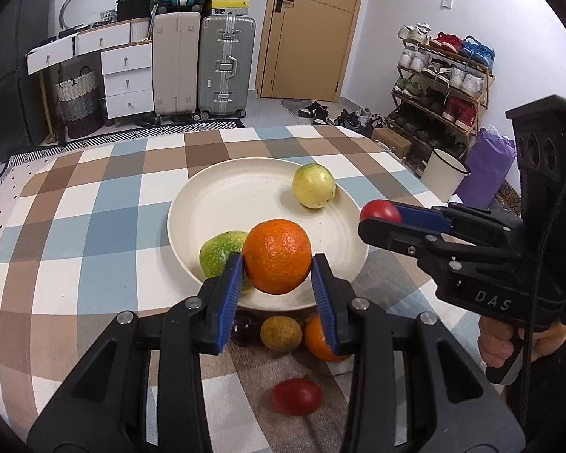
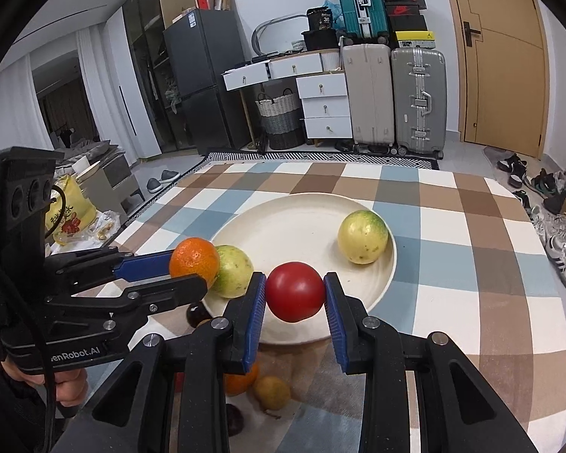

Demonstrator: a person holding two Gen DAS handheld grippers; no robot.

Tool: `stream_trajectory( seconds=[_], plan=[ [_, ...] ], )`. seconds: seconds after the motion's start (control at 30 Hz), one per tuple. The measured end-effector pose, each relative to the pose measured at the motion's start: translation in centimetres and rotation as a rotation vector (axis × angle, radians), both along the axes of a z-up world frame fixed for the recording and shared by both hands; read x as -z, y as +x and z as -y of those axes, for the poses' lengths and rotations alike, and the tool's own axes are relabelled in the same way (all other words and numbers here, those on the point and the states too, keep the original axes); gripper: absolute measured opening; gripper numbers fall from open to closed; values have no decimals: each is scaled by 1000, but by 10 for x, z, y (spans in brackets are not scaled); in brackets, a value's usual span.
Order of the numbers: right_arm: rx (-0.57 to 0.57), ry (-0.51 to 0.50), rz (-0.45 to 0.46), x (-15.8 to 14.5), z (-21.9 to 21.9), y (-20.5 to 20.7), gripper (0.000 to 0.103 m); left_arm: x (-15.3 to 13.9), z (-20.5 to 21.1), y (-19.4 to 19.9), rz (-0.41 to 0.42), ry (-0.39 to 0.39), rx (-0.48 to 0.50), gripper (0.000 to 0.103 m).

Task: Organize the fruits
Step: 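Carry the orange into the plate with the left tool while the right tool places the tomato, then open both tools and pull them back from the plate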

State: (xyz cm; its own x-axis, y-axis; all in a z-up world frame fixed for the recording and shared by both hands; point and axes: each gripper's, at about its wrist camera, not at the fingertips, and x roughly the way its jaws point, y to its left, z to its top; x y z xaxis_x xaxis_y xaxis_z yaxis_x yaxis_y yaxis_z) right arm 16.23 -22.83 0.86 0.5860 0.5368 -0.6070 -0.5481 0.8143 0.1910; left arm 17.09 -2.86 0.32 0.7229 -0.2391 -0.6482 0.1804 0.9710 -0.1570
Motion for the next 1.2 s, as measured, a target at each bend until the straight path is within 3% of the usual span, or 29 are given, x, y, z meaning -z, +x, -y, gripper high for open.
stream_trajectory(
  seconds=[0.7,0.8,0.93,1.0,1.07,1.13,1.2],
  plan=[
    [62,23,-88,32,5,29,31,19,22,28,-31,24,19,34],
    [77,32,-68,29,8,28,48,20,19,30,-43,10,12,34],
    [98,47,-54,26,19,22,53,15,16,26,-29,7,9,35],
    [108,46,-48,26,24,20,60,12,15,23,-23,22,2,40],
    [116,47,-46,25,29,18,68,9,10,18,-11,17,-13,60],
    [122,57,-39,23,32,15,82,5,5,11,9,23,-38,79],
    [134,60,-24,19,35,12,92,2,-3,2,33,35,-59,88]
  ],
)
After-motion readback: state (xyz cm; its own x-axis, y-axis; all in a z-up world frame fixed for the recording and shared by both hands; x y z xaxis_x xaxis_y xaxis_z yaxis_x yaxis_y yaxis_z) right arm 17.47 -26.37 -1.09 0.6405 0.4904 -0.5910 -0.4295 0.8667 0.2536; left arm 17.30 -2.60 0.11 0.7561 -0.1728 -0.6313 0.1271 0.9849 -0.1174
